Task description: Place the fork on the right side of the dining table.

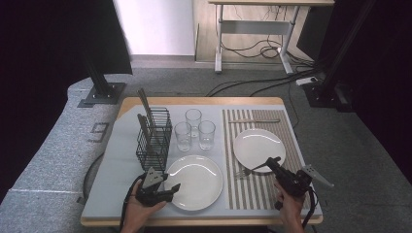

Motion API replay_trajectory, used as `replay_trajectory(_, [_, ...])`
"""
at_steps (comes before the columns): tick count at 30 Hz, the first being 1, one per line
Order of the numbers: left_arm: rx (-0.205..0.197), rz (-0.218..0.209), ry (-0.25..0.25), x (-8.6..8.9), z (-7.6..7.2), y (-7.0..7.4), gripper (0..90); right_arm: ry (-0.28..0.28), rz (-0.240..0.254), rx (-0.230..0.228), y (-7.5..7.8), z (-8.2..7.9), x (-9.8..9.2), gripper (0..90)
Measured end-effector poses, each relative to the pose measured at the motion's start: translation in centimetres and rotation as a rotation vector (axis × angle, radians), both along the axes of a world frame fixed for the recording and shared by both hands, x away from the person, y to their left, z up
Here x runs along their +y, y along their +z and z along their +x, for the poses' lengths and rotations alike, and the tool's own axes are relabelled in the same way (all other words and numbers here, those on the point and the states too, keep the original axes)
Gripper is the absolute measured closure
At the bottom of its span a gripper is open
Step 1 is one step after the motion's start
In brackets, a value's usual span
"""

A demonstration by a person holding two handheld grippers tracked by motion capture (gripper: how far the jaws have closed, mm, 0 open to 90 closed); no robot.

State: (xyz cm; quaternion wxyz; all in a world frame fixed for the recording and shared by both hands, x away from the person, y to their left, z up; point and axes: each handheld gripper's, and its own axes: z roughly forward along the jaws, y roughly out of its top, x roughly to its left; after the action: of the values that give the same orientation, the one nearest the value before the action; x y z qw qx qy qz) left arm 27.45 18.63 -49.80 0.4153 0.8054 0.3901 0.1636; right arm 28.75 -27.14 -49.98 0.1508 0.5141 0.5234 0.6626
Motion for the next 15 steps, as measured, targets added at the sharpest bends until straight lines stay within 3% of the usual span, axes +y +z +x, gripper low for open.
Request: replay_trajectory(15, [0.000, 0.000, 0.000, -0.01, 0.00, -0.02, 37.3, 0.000, 0.019, 0.008, -0.27, -0.41, -0.29, 86.3])
